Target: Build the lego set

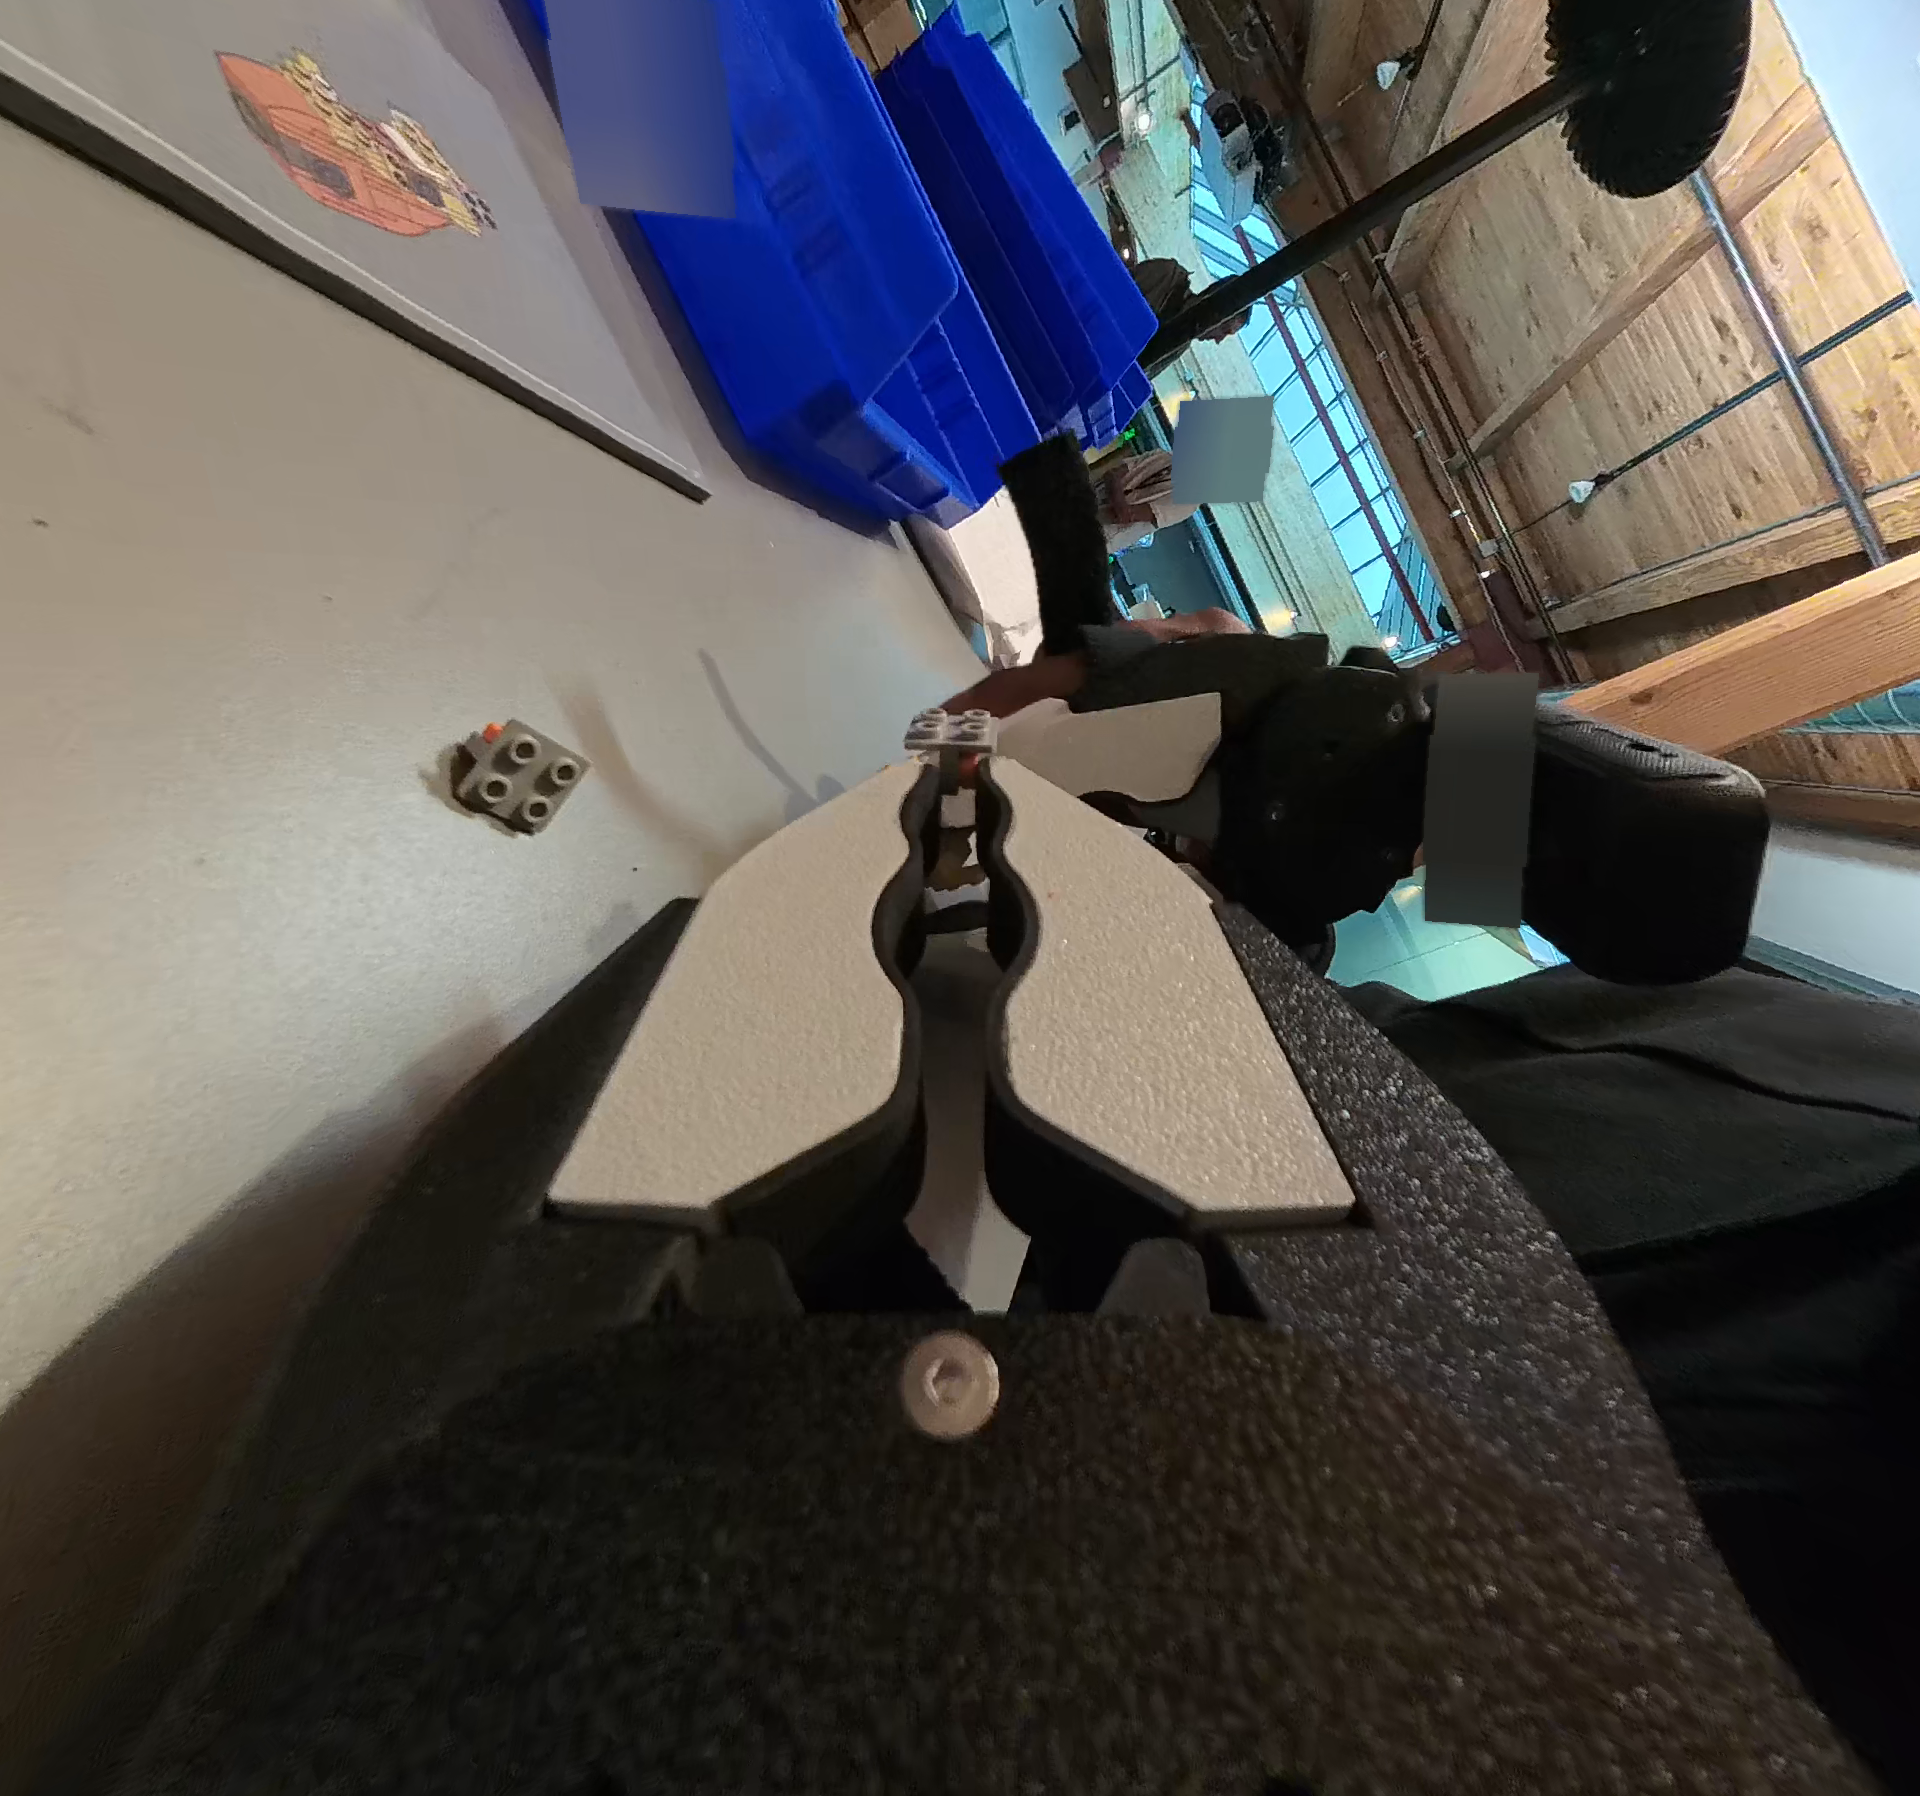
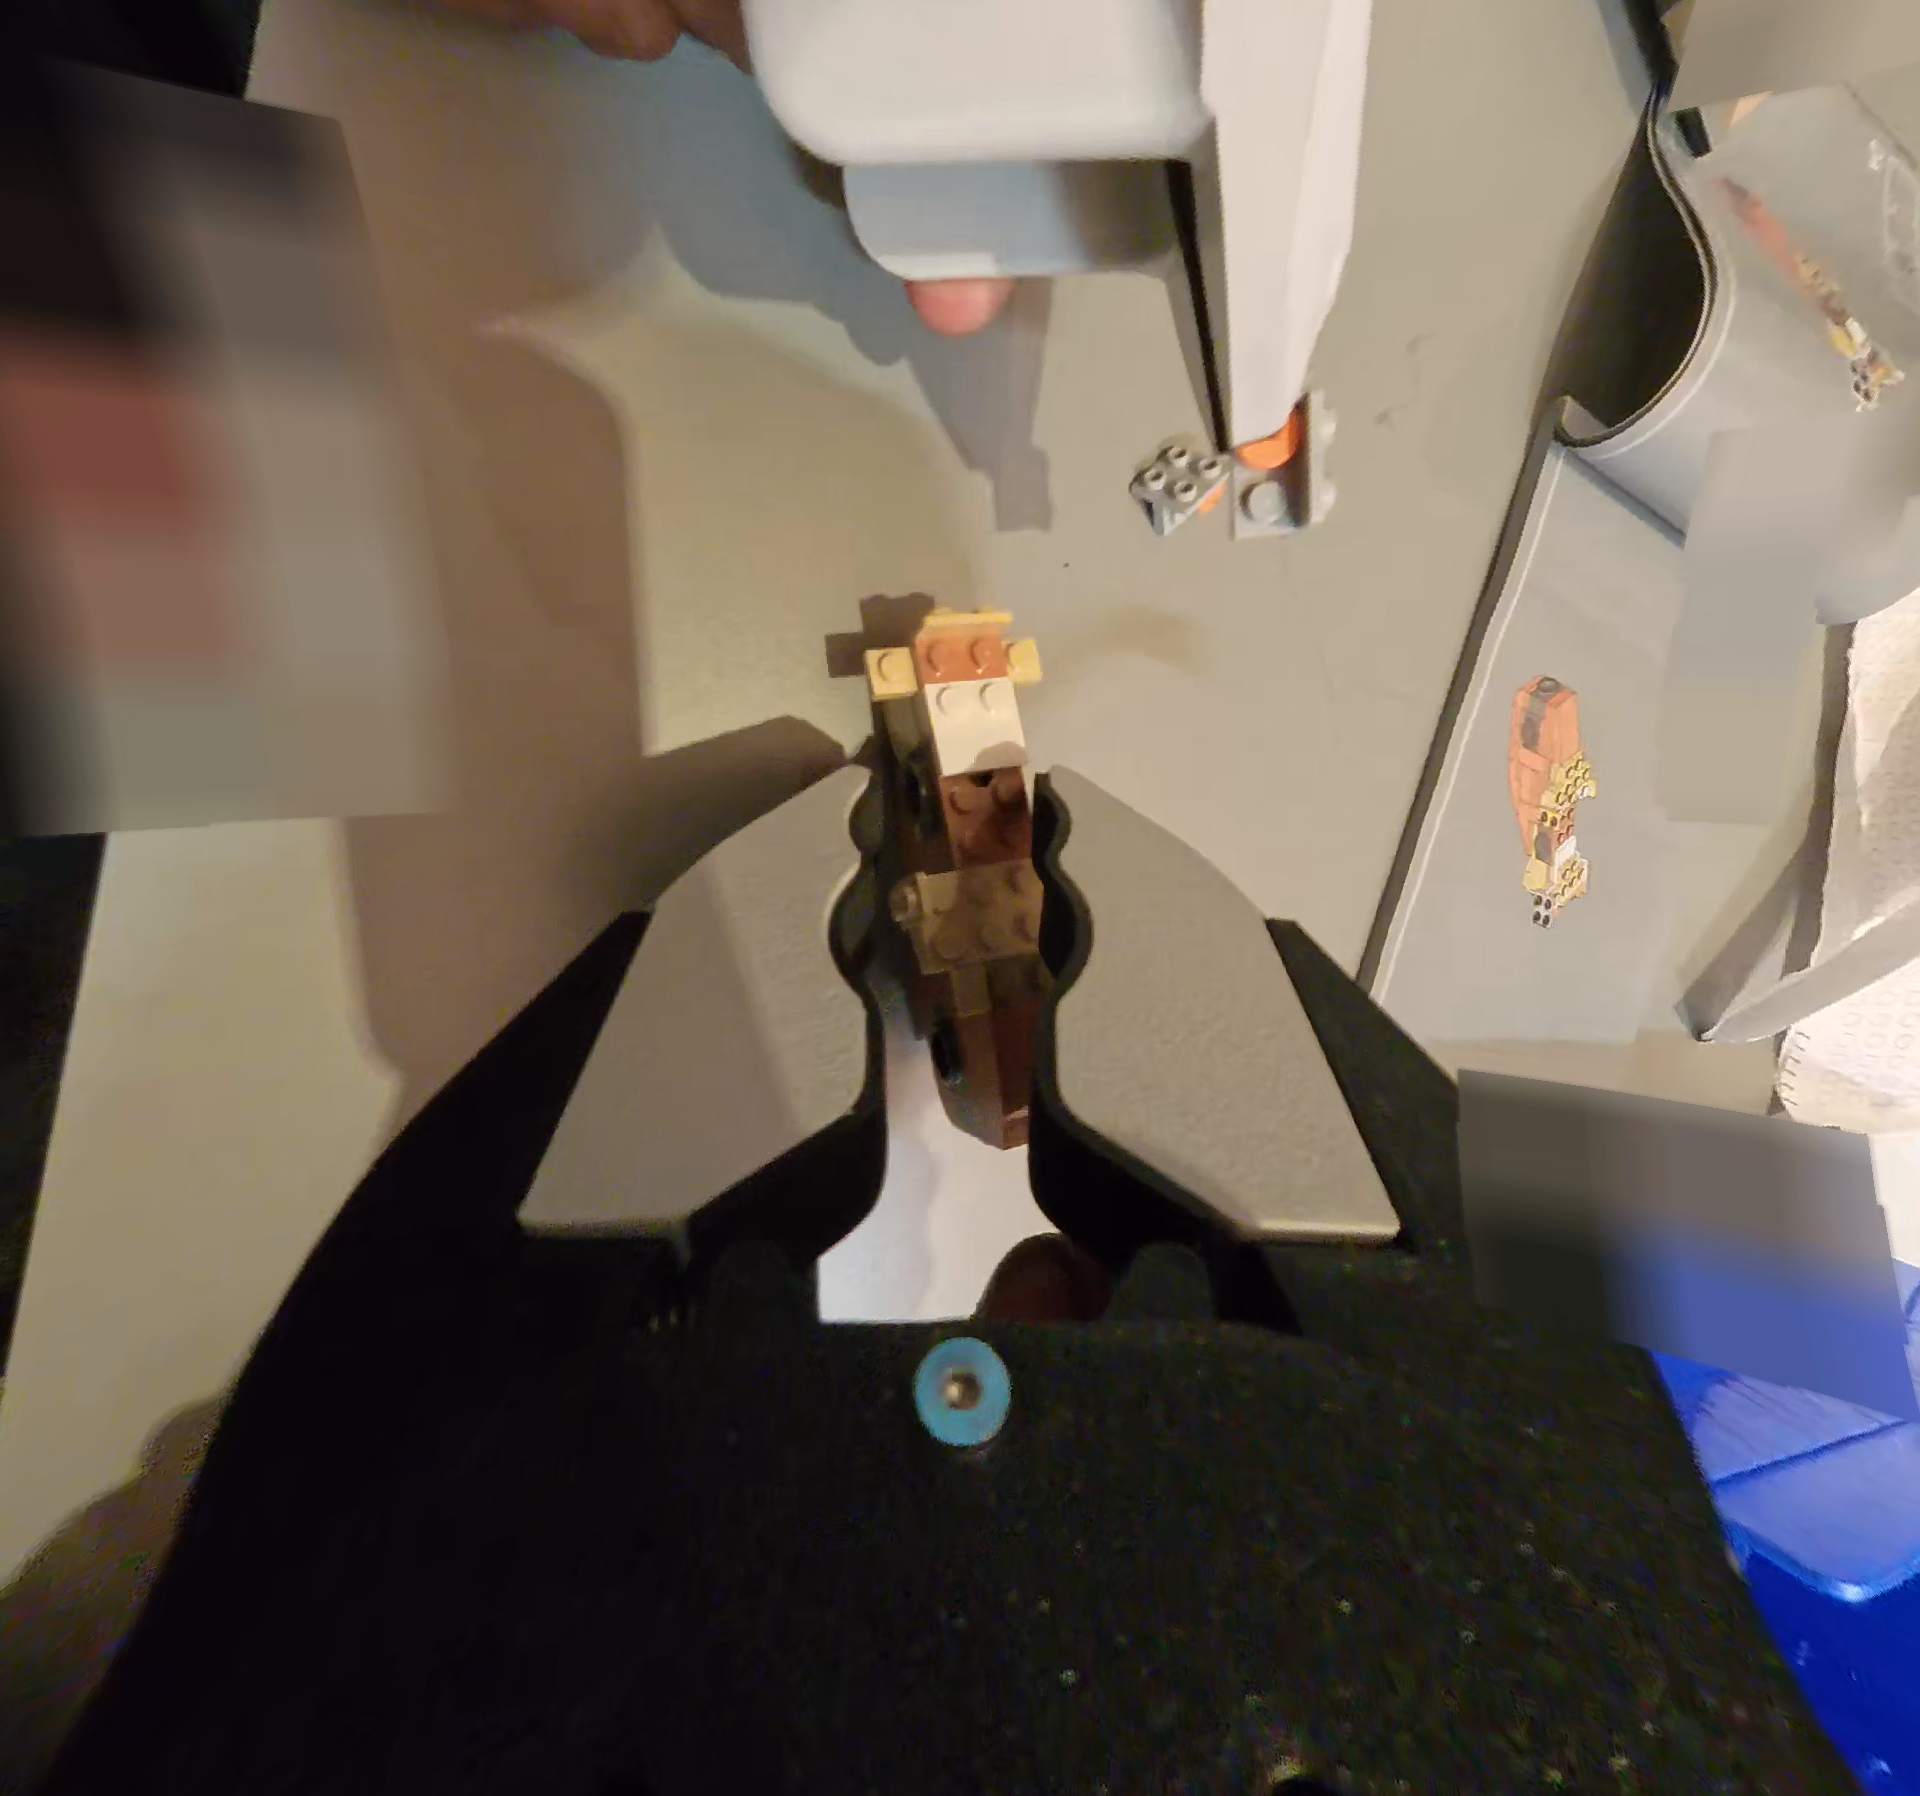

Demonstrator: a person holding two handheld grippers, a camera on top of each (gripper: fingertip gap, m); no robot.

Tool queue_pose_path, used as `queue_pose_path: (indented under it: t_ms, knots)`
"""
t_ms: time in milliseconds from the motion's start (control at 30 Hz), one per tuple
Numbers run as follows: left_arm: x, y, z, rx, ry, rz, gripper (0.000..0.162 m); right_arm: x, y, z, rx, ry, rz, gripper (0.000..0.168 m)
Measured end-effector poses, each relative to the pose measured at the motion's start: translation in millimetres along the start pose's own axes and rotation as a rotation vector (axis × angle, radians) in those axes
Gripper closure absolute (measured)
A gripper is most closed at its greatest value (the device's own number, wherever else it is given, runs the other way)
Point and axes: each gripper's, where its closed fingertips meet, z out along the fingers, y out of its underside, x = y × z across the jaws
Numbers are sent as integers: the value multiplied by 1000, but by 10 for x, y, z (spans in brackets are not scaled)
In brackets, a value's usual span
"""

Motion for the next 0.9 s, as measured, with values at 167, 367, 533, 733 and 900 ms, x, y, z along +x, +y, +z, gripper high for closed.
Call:
queue_pose_path:
  t_ms: [167,367,533,733,900]
  knots:
    - [-9,15,4,-8,-14,2,156,30,-54,-47,38,33,18,138]
    - [-42,57,21,-29,-32,5,156,-8,-76,3,33,29,14,134]
    - [-54,87,23,-44,-35,3,156,3,-32,86,-9,35,20,140]
    - [-29,81,35,-47,-34,0,156,111,-54,91,36,150,44,145]
    - [-31,88,36,-66,-20,-13,156,190,-80,39,104,354,12,146]
